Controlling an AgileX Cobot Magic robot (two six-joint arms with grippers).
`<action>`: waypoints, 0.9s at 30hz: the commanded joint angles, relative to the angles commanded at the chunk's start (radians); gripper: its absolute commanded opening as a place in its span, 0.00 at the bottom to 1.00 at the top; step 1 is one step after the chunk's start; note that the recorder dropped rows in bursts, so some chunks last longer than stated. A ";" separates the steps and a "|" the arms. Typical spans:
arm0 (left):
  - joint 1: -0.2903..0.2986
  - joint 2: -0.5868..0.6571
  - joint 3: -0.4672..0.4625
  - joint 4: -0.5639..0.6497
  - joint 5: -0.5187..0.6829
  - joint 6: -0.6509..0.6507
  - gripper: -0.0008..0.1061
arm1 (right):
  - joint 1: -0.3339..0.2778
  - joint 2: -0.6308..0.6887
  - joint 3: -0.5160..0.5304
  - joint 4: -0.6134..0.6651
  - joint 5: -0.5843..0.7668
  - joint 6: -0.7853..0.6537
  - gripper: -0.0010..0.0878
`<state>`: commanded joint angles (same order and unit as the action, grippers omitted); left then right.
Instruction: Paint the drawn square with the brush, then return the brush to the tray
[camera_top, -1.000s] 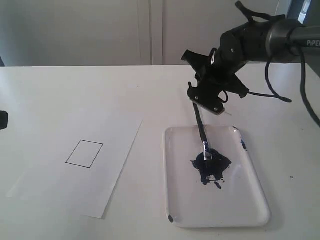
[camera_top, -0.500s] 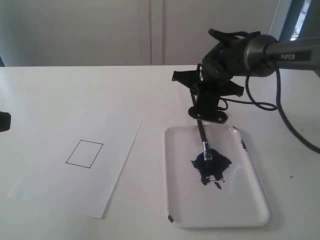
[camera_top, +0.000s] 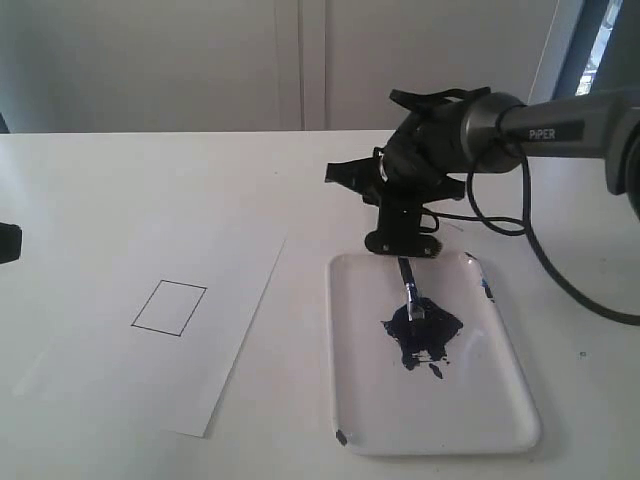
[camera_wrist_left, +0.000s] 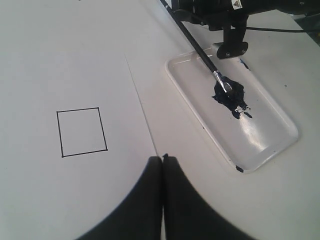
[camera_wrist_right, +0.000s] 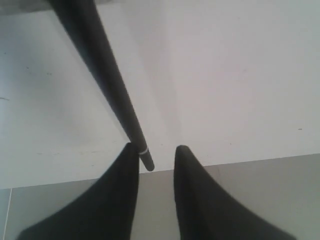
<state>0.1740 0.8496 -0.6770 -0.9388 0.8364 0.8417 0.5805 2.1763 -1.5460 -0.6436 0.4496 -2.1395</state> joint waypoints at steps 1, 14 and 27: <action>0.000 0.000 0.000 0.000 0.000 0.000 0.01 | 0.000 0.000 0.000 -0.005 0.008 0.000 0.23; 0.000 0.000 0.000 -0.002 0.004 0.000 0.01 | -0.002 0.030 0.000 0.042 -0.027 0.000 0.13; 0.000 0.000 0.000 -0.002 0.004 0.000 0.01 | -0.006 0.030 0.000 0.112 -0.037 0.078 0.38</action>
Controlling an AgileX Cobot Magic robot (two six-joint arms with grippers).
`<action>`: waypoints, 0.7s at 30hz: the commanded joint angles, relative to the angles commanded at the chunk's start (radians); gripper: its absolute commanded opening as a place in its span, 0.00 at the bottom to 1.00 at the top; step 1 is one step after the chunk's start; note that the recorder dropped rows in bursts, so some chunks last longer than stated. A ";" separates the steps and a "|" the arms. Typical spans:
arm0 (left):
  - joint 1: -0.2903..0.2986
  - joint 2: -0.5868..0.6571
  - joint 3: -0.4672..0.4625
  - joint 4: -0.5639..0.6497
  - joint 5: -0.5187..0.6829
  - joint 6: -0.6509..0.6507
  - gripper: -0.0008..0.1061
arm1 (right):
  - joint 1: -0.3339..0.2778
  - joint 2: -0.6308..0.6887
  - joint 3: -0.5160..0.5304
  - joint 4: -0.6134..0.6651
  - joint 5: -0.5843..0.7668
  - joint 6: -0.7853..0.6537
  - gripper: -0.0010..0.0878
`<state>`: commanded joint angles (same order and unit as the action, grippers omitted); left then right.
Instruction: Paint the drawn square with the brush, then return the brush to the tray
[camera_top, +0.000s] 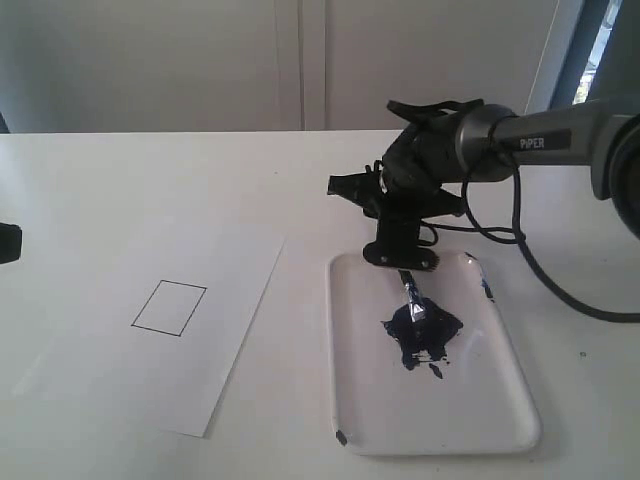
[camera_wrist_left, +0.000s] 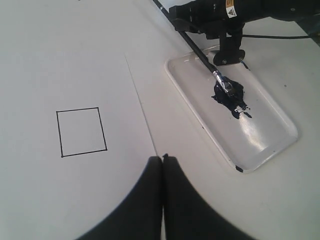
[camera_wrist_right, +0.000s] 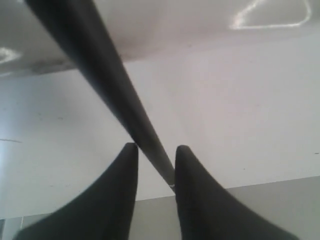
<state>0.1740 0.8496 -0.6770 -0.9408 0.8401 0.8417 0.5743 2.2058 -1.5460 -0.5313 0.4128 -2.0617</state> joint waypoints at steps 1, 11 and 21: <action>0.000 0.000 0.000 0.000 0.000 0.000 0.01 | -0.004 0.000 0.000 0.004 0.000 0.000 0.40; 0.000 0.000 0.000 -0.008 0.000 0.000 0.01 | -0.026 0.011 0.000 0.004 0.037 -0.006 0.42; 0.000 0.000 0.000 -0.008 0.000 0.000 0.01 | -0.026 0.038 0.000 0.007 0.007 -0.021 0.42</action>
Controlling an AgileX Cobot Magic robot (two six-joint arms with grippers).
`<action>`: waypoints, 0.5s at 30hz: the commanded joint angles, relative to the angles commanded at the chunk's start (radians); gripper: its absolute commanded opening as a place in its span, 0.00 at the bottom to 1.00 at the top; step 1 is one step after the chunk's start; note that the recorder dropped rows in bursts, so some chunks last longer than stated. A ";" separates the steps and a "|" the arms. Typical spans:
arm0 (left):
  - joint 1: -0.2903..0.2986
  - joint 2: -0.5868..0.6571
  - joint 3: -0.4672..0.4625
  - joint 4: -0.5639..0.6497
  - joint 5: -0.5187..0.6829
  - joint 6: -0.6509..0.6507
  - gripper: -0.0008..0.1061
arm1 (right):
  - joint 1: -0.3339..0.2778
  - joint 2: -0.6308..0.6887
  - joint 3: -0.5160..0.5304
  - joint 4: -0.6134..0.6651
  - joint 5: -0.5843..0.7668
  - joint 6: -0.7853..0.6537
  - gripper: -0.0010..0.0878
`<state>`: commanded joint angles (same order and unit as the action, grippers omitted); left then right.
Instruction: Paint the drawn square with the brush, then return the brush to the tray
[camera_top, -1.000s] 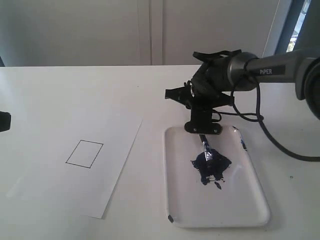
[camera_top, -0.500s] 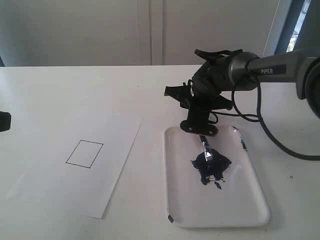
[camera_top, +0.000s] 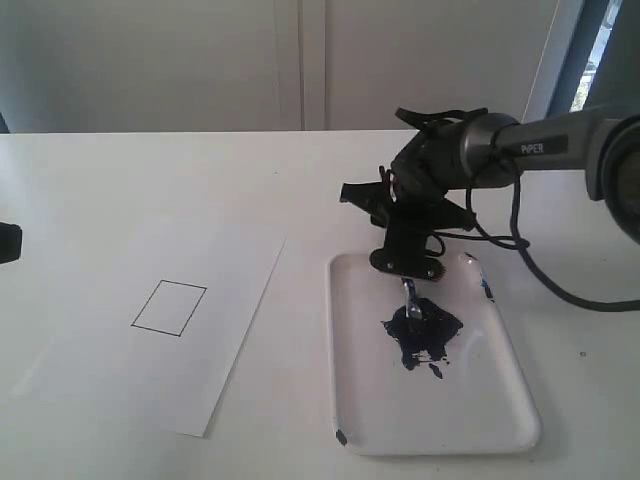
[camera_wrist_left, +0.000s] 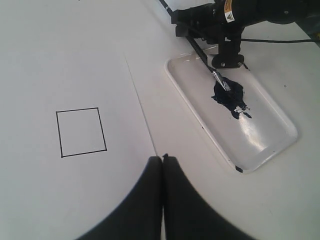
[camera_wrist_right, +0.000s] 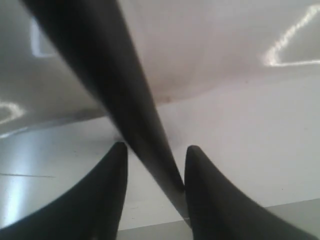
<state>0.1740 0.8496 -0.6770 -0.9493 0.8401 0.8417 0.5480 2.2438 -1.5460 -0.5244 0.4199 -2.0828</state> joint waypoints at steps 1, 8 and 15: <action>0.000 0.000 0.000 0.000 0.000 0.000 0.01 | 0.000 0.000 0.000 0.000 0.000 0.000 0.41; 0.000 0.000 0.000 0.000 0.000 0.000 0.01 | 0.000 0.002 0.000 0.000 -0.007 -0.003 0.16; 0.000 0.000 0.000 0.000 -0.002 0.000 0.01 | 0.000 0.002 0.000 -0.002 -0.005 -0.005 0.01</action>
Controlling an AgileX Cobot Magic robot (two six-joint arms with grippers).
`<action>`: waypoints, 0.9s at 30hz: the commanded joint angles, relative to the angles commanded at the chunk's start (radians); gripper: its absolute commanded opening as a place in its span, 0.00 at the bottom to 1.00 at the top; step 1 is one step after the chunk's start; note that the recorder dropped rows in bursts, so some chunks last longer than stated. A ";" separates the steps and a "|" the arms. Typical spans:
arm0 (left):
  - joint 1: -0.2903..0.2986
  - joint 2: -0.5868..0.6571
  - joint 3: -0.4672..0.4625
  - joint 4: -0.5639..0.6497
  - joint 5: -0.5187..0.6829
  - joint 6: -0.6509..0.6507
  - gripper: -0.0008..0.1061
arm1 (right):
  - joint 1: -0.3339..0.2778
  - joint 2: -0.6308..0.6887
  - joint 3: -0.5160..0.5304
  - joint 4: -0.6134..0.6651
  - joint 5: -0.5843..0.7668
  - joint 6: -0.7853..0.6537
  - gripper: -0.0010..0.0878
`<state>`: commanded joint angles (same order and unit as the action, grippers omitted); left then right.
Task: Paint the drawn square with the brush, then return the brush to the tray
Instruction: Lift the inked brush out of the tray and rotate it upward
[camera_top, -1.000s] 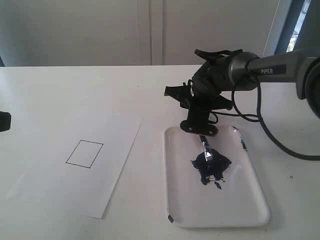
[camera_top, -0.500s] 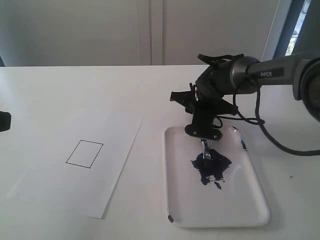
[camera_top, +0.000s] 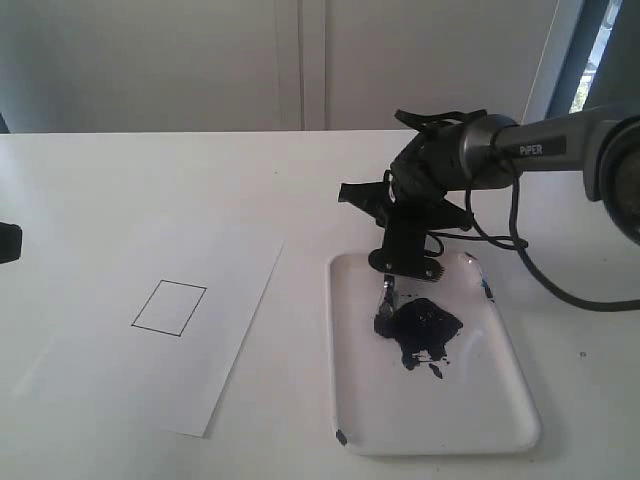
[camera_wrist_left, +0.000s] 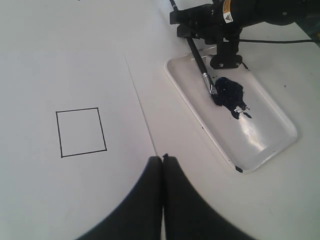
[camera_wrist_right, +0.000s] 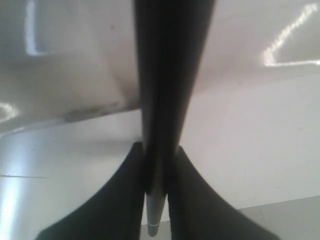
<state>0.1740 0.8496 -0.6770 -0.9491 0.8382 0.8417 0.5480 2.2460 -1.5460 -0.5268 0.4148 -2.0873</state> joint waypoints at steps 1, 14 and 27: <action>0.000 0.000 0.000 0.000 0.000 0.000 0.01 | 0.000 0.000 0.000 -0.002 0.000 0.000 0.01; 0.000 0.000 0.000 0.000 0.002 0.000 0.01 | 0.000 -0.064 0.000 0.031 0.038 -0.029 0.01; 0.000 0.000 0.000 0.000 -0.005 0.004 0.01 | 0.000 -0.188 0.000 0.085 0.109 0.389 0.01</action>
<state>0.1740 0.8496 -0.6770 -0.9491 0.8337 0.8457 0.5480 2.0585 -1.5460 -0.4416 0.5237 -1.6981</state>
